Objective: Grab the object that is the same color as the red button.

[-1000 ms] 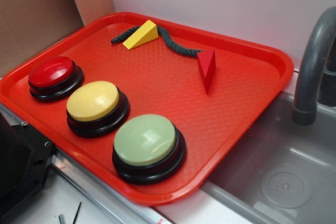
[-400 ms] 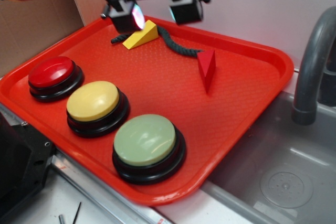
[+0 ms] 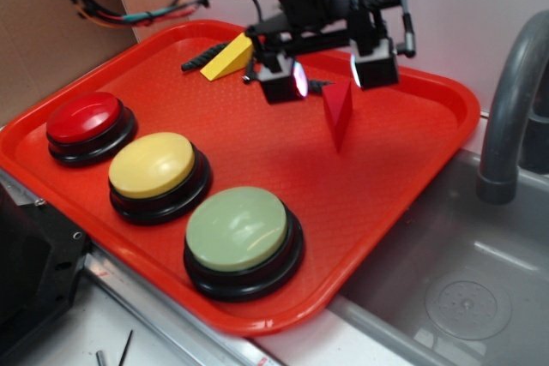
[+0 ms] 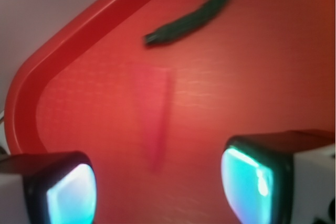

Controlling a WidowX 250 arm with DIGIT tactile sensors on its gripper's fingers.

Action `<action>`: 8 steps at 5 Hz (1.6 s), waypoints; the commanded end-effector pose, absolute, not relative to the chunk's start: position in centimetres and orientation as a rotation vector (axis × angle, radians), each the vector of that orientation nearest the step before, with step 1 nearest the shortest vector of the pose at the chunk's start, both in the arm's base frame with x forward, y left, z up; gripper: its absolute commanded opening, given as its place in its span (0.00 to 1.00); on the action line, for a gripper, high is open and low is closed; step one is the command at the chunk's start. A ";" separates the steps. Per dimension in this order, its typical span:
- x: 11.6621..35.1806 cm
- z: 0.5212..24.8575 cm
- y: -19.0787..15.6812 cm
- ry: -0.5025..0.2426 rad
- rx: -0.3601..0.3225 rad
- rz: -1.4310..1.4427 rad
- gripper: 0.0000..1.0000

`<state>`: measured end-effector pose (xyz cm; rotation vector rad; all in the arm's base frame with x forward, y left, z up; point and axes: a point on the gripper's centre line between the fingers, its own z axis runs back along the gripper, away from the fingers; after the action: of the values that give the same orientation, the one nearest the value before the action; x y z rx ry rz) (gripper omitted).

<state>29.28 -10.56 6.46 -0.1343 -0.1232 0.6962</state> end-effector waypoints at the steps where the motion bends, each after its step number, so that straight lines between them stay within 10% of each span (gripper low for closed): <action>1: 33.5 4.6 -8.9 -0.155 -0.104 0.747 1.00; 2: 33.4 4.3 -8.2 -0.134 -0.093 0.785 1.00; 3: 33.2 4.1 -8.3 -0.124 -0.087 0.781 0.00; 5: 32.6 5.4 -8.9 -0.141 -0.094 0.688 0.00; 8: 30.7 17.4 -7.6 -0.128 -0.136 0.185 0.00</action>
<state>29.61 -8.20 14.85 -0.1058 -0.0346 0.1779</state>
